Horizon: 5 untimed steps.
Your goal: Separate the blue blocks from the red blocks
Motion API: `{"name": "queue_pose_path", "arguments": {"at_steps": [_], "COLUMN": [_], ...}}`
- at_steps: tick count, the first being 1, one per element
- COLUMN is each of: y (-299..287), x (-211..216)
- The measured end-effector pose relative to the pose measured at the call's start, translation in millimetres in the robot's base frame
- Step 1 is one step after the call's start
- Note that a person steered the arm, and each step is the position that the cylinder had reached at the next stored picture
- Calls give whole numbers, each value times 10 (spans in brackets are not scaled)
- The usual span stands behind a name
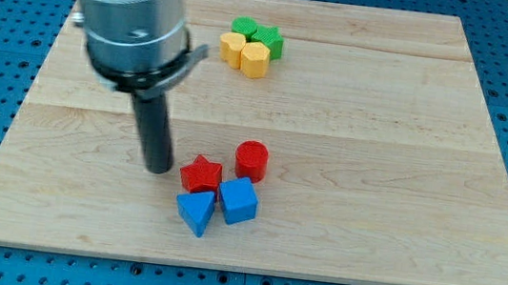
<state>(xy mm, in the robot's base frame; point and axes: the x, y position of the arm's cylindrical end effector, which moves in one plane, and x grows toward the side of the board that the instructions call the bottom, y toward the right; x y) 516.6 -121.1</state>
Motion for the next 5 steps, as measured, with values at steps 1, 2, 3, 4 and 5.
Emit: {"name": "queue_pose_path", "arguments": {"at_steps": [1, 2, 3, 4, 5], "y": [-261, 259, 795, 1349, 1420], "x": [332, 643, 691, 457, 294]}}
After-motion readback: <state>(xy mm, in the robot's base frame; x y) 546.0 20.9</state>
